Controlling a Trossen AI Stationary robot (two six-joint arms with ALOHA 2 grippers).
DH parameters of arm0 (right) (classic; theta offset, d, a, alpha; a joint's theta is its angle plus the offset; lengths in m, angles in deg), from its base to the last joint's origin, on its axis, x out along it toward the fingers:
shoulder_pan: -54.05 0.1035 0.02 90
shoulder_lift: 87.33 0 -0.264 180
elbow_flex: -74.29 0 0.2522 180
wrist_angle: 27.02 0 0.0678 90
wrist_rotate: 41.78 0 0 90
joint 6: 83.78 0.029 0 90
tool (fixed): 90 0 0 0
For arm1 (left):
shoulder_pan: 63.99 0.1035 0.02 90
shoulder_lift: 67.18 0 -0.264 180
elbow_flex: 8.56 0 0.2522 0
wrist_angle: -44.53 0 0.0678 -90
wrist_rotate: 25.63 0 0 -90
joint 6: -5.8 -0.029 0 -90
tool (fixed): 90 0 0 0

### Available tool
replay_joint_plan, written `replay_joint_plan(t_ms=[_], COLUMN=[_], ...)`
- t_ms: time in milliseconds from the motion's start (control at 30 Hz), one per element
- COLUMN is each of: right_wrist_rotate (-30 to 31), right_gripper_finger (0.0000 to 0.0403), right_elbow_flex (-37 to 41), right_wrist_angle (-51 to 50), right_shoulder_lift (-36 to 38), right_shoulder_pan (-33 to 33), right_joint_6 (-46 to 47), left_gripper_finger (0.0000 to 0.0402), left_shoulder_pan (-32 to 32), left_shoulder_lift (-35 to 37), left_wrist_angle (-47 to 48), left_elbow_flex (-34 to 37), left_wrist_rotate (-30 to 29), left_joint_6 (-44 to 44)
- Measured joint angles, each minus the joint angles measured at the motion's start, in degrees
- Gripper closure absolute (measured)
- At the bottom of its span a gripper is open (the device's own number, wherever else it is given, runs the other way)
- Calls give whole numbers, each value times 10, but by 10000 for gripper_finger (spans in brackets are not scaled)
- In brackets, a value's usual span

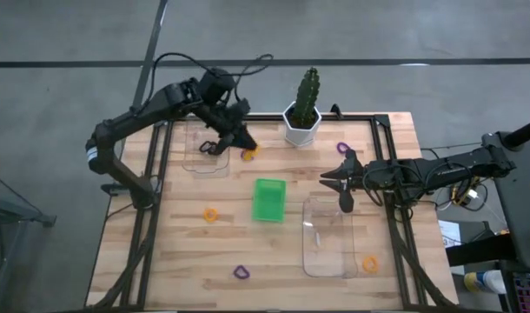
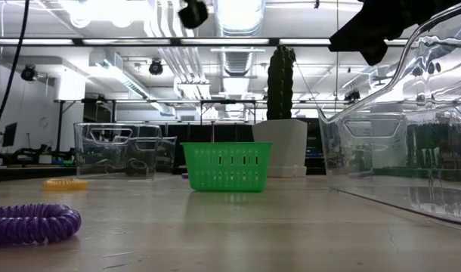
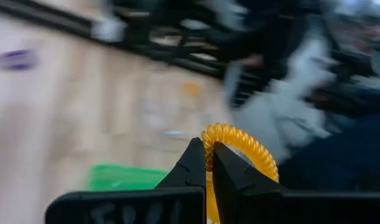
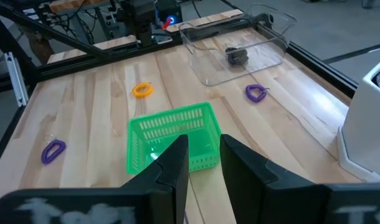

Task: Sort spring keychains
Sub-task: Put the top orange spring keychain into the green bin

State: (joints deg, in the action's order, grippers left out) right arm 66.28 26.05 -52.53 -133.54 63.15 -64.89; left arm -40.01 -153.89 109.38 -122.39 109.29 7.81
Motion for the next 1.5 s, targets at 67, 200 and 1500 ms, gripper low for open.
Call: replay_joint_plan(t_ms=[67,200,1500], right_wrist_rotate=[0,0,0], right_gripper_finger=[317,317,317], right_elbow_flex=[0,0,0], right_wrist_angle=[0,0,-30], right_shoulder_lift=[0,0,1], right_shoulder_pan=[0,0,0], right_joint_6=[0,0,-24], left_gripper_finger=[397,397,397], left_shoulder_pan=[-23,-70,-220], left_shoulder_lift=[-1,-2,-180], left_wrist_angle=[-12,-39,-81], left_elbow_flex=[0,0,2], left_wrist_rotate=[40,106,-311], left_joint_6=[1,2,138])
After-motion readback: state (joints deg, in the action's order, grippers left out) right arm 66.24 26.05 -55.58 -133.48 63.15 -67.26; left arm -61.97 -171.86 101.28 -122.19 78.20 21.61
